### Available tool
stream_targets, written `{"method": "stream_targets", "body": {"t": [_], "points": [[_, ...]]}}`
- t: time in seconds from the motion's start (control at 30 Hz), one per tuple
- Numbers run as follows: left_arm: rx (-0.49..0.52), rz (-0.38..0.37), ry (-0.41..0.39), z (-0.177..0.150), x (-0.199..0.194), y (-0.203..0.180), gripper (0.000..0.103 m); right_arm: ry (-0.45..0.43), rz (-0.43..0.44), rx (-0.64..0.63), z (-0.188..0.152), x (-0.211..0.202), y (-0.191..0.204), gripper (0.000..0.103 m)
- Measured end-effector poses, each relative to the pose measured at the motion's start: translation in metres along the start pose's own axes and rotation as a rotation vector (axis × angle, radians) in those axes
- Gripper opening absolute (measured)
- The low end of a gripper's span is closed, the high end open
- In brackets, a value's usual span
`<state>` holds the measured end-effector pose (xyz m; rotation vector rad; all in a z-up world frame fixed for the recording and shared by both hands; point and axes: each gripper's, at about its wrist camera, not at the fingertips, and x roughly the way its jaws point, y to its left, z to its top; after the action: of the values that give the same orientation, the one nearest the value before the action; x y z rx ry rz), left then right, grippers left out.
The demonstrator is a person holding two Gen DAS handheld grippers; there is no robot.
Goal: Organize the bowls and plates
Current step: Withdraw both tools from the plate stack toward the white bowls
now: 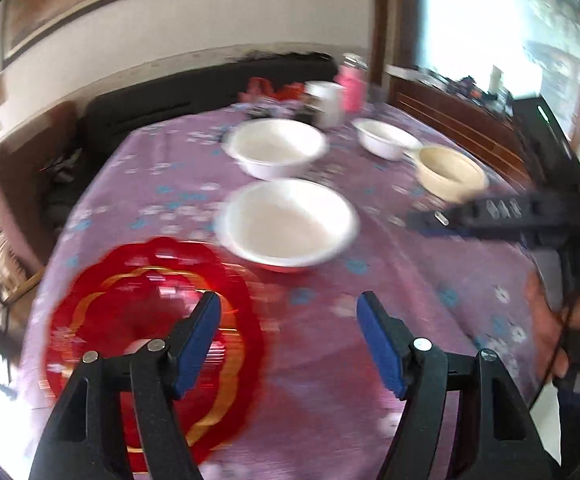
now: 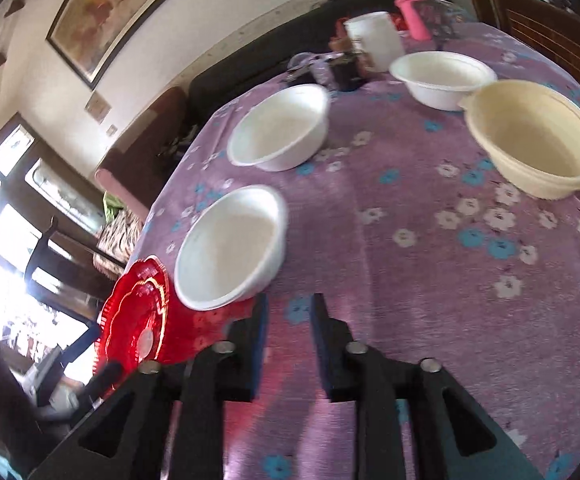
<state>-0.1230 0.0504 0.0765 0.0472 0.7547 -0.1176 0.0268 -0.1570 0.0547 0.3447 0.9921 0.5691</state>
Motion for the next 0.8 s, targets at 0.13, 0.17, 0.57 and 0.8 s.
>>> {"method": "stream_targets", "body": {"t": [0.13,0.17,0.57,0.8], "points": [[0.095,-0.031,0.056,-0.01,0.033,-0.036,0.07,-0.025,-0.005,0.023,0.004,-0.01,-0.012,0.029],[0.108,-0.027,0.075,-0.012,0.041,-0.039,0.07,-0.027,-0.006,0.026,0.005,-0.011,-0.014,0.029],[0.099,-0.029,0.087,-0.015,0.061,-0.033,0.07,0.083,0.063,0.066,0.037,0.042,-0.01,0.03],[0.091,-0.052,0.076,-0.017,0.056,-0.031,0.07,0.135,0.077,0.081,0.05,0.079,0.003,0.038]]}}
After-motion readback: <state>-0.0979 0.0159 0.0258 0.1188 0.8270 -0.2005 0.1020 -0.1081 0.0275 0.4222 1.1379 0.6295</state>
